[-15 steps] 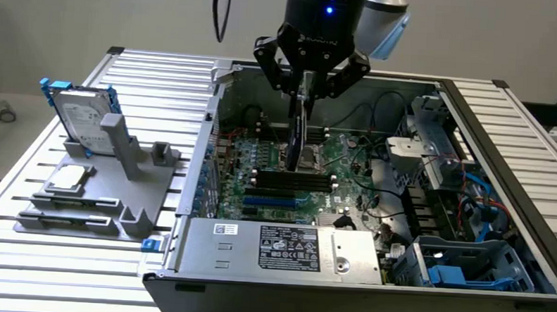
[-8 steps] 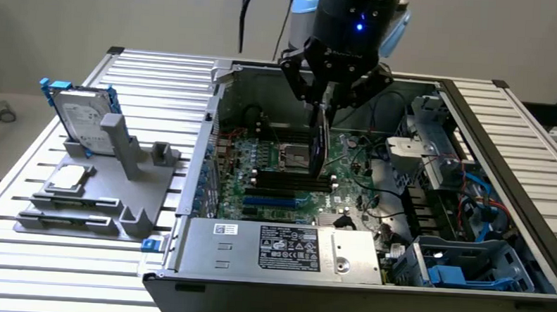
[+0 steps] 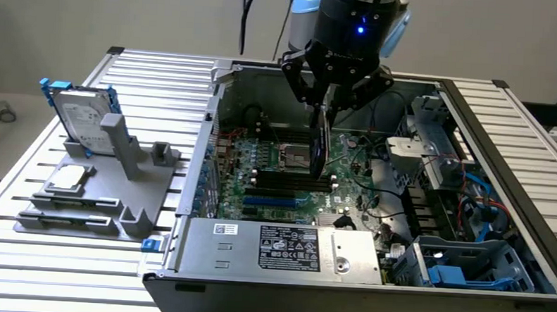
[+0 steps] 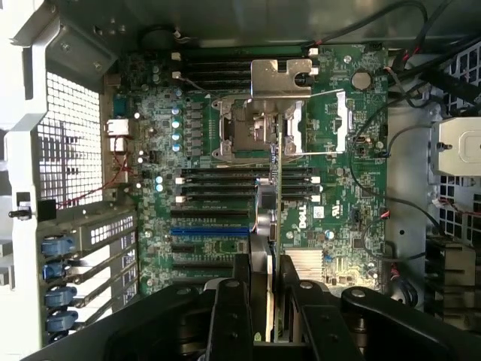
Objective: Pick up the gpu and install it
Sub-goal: 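Pick up the gpu and move the gpu toward the slot, then insert the gpu into the slot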
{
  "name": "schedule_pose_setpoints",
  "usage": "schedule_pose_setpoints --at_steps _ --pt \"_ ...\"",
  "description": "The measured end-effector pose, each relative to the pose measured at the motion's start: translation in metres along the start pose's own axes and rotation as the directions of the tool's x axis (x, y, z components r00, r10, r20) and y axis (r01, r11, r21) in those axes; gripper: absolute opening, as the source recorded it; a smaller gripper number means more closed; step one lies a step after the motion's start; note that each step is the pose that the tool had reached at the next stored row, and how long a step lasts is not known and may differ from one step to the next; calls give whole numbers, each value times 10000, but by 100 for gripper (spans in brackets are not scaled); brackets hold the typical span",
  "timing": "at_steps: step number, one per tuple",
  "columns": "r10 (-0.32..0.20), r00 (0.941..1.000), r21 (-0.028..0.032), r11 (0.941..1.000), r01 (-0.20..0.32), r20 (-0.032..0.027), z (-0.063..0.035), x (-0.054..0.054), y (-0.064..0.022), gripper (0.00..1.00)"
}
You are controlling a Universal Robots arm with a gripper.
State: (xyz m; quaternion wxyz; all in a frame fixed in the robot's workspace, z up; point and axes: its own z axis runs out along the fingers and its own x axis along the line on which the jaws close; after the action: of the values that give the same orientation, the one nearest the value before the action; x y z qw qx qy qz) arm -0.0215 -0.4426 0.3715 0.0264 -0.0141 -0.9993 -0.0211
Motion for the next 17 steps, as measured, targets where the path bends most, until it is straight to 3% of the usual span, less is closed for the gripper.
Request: schedule_pose_setpoints --at_steps 15,17 --pt "-19 10000 0 10000 19 6 8 19 -1 26" --pt "-328 9995 17 9995 328 -4 25 21 -2 26"
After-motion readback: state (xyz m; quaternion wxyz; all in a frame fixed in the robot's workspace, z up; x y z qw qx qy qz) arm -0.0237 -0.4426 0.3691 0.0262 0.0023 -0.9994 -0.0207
